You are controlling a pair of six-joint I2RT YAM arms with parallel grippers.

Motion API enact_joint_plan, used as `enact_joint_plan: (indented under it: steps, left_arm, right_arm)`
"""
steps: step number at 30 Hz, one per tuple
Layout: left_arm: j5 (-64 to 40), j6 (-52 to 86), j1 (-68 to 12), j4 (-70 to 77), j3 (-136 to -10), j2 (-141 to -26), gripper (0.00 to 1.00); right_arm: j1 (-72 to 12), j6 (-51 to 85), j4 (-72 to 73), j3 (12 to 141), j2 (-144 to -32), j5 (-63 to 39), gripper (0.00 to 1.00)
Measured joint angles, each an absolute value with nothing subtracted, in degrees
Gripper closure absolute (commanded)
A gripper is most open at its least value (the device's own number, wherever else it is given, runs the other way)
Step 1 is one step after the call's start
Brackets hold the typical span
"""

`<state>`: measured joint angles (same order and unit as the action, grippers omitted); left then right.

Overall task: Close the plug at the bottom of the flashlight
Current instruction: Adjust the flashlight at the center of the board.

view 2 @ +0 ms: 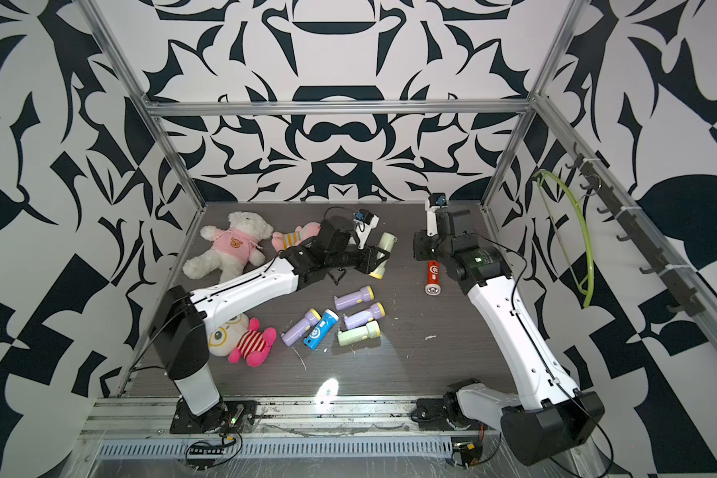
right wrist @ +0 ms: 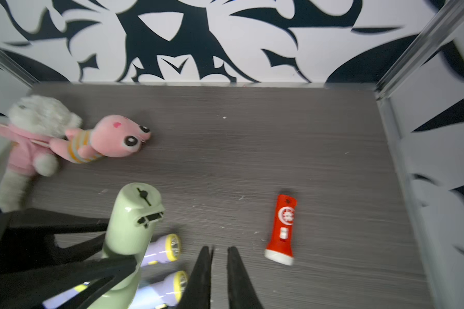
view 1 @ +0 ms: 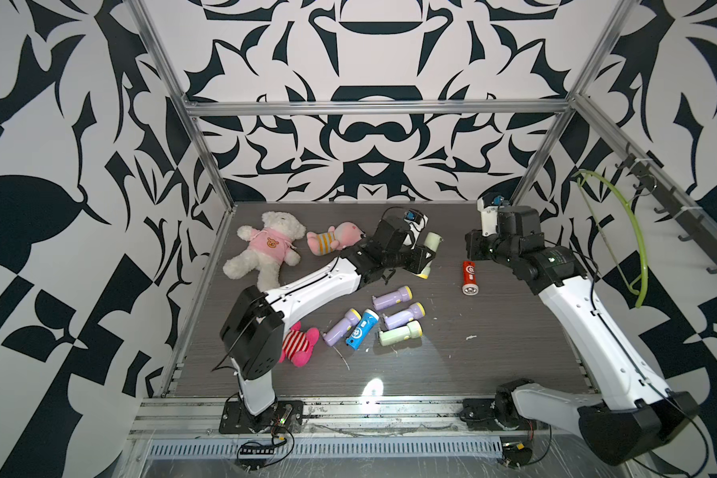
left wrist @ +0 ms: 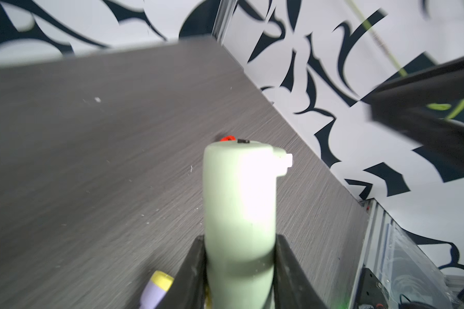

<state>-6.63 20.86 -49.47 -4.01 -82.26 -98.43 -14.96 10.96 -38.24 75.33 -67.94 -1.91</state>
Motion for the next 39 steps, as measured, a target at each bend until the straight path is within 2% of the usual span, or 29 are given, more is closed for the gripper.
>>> enact_joint_plan:
  steps: [6, 10, 15, 26, 34, 39]
  left_arm:
    - [-7.9, 19.6, -48.0, -1.4, -72.6, -87.4, 1.00]
    - [-7.6, 19.6, -48.0, -1.5, -67.3, -80.6, 1.00]
    - [-6.3, 19.9, -48.0, -1.9, -62.6, -73.9, 1.00]
    - [-3.2, 20.9, -47.9, -4.7, -61.8, -71.3, 1.00]
    - [-1.9, 21.0, -47.9, -6.8, -61.8, -71.3, 1.00]
    - [-1.7, 21.2, -47.9, -7.2, -61.8, -71.3, 1.00]
  right_arm:
    - [-14.7, 12.6, -36.0, 75.3, -69.0, -15.0, 0.56]
    - [-14.7, 14.5, -33.3, 75.4, -71.1, -25.6, 0.38]
    - [-18.2, 17.7, -30.5, 75.4, -72.8, -29.8, 0.28]
    - [-29.4, 19.8, -25.8, 74.8, -72.7, -29.3, 0.22]
    - [-30.7, 21.0, -24.1, 73.1, -71.9, -28.3, 0.19]
    - [-31.7, 22.6, -22.4, 73.1, -74.4, -27.6, 0.22]
